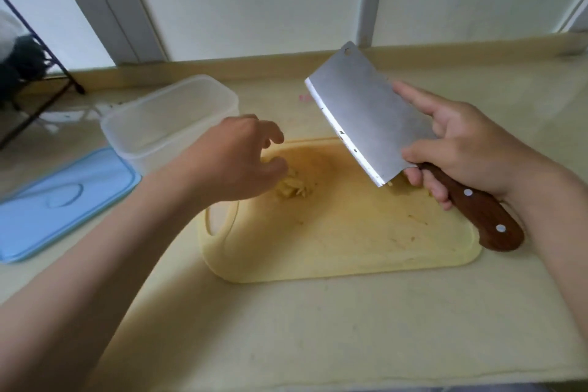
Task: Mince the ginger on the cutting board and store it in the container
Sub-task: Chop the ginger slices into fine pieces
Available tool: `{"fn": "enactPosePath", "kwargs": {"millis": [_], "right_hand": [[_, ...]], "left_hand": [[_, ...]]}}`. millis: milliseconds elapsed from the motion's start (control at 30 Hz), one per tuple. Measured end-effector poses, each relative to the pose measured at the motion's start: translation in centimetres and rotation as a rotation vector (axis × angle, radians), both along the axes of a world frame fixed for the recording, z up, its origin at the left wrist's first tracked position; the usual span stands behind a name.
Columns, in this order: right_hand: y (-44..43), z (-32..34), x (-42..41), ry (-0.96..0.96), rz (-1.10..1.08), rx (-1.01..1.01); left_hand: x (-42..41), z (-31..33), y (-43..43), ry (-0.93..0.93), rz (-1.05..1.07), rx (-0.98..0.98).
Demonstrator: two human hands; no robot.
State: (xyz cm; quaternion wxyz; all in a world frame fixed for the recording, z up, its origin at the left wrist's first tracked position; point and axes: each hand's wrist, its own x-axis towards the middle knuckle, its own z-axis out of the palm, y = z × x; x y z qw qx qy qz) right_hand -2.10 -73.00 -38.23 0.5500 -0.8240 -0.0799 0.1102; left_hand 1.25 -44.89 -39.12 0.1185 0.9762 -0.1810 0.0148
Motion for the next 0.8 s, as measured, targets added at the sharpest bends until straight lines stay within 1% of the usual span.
{"fn": "enactPosePath", "kwargs": {"millis": [67,200,467,700,767,800], "right_hand": [[0.2,0.0,-0.2,-0.010,0.008,0.007],[0.3,-0.5,-0.5,-0.016,0.027,0.006],[-0.4,-1.4,-0.3,-0.043,0.015,-0.020],[-0.6,-1.6,-0.2,-0.060,0.011,-0.037],[-0.7,-1.6,-0.2,-0.058,0.003,-0.040],[-0.8,-1.6,-0.1,-0.056,-0.002,-0.041]], "left_hand": [[-0.3,-0.3,-0.4,0.044,0.013,0.043],[-0.2,-0.7,-0.9,0.061,0.077,0.036],[-1.3,-1.0,-1.4,-0.044,0.058,-0.001],[-2.2,-0.7,-1.6,-0.087,0.045,-0.142],[-3.0,-0.1,-2.1,-0.065,0.035,-0.269],[-3.4,0.2,-2.5,-0.010,0.055,-0.383]]}}
